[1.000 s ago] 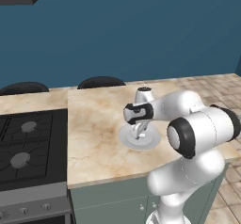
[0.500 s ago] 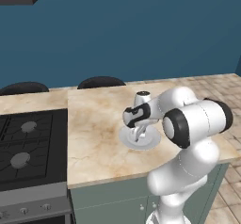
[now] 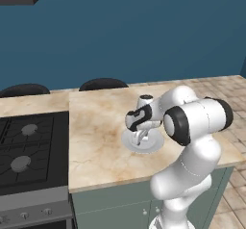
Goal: Pick up the marshmallow and place it in the cup of hot chocolate on the dining counter.
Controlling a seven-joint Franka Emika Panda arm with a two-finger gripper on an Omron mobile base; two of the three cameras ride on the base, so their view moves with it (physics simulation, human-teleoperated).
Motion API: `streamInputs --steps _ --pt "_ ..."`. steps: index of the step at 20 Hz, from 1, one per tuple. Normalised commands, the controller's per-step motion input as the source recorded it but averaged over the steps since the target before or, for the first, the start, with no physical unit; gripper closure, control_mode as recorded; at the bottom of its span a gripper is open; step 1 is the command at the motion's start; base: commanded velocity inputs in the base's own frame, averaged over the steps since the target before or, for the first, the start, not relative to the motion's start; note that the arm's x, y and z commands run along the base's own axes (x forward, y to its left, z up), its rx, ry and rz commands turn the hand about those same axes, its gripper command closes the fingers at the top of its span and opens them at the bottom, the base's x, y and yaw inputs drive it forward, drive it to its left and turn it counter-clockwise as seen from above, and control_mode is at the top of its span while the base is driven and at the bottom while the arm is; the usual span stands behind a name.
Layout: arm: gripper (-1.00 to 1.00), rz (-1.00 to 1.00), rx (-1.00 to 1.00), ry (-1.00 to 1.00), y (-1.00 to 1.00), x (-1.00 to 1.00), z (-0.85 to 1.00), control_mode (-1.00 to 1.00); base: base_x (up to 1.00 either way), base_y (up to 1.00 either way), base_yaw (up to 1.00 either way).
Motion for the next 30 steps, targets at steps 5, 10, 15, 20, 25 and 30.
streamInputs --steps 5,10,15,20,25,30 --pt "1.0 0.0 0.02 -0.02 0.0 0.03 -0.02 -1.0 0.0 0.0 0.0" --pt "1.0 0.0 0.02 -0.1 0.0 0.0 0.0 -1.0 0.0 0.0 0.0" --pt "1.0 0.0 0.01 -0.14 -0.07 -0.01 0.0 -1.0 0.0 0.0 0.0" --pt "1.0 0.0 0.01 -0.1 -0.13 -0.04 0.0 -1.0 0.0 0.0 0.0" --pt "1.0 0.0 0.0 -0.02 -0.03 -0.07 0.23 -1.0 0.0 0.0 0.0" --pt "1.0 0.0 0.02 -0.15 0.01 -0.16 0.84 -1.0 0.0 0.0 0.0"
